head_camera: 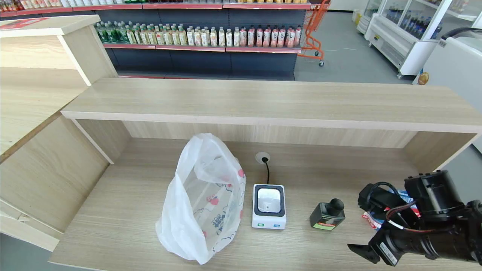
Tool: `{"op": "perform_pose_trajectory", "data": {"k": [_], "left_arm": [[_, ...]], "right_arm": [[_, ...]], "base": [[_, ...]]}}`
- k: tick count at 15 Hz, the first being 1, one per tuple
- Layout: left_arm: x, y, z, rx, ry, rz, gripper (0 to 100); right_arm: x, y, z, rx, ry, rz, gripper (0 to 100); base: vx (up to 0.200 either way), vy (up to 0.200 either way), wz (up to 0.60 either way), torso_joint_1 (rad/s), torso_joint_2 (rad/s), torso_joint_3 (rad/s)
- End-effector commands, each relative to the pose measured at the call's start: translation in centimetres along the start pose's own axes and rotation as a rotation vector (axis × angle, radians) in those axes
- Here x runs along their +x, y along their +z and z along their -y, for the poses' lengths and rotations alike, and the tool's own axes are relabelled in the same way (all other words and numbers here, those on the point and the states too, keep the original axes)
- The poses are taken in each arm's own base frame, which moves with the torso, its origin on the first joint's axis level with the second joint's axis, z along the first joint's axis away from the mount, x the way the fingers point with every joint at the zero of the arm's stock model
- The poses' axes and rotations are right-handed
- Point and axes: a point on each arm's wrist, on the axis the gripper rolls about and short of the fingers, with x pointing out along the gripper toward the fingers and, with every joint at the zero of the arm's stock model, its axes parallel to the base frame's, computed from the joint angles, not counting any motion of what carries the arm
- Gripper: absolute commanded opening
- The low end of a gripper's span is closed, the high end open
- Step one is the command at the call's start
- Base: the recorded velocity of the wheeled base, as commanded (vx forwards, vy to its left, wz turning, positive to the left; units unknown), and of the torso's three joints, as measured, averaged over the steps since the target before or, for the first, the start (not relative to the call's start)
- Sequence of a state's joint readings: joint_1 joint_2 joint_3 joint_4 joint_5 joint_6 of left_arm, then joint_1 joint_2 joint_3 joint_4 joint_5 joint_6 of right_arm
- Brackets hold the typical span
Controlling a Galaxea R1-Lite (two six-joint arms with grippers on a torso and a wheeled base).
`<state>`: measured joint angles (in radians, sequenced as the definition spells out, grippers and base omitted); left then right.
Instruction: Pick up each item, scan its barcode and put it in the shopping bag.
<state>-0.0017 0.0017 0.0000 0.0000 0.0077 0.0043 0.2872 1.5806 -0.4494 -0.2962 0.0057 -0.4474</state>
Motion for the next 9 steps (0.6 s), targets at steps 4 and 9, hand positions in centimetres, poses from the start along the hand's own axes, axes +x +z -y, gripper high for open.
{"op": "perform_pose_trajectory", "data": {"k": [4, 9], "left_arm": [[0.0, 0.0, 0.0, 0.000, 0.000, 0.000, 100], [0.0, 0.0, 0.0, 0.000, 0.000, 0.000, 100]], "right_arm": [[4.8, 0.1, -0.1, -0.013, 0.024, -0.013, 100], [6.9, 2.3, -0.5, -0.045, 0.099, 0.116, 100]], "base": [[0.000, 0.000, 0.00, 0.000, 0.00, 0.000], [0.000, 0.000, 0.00, 0.000, 0.00, 0.000]]}}
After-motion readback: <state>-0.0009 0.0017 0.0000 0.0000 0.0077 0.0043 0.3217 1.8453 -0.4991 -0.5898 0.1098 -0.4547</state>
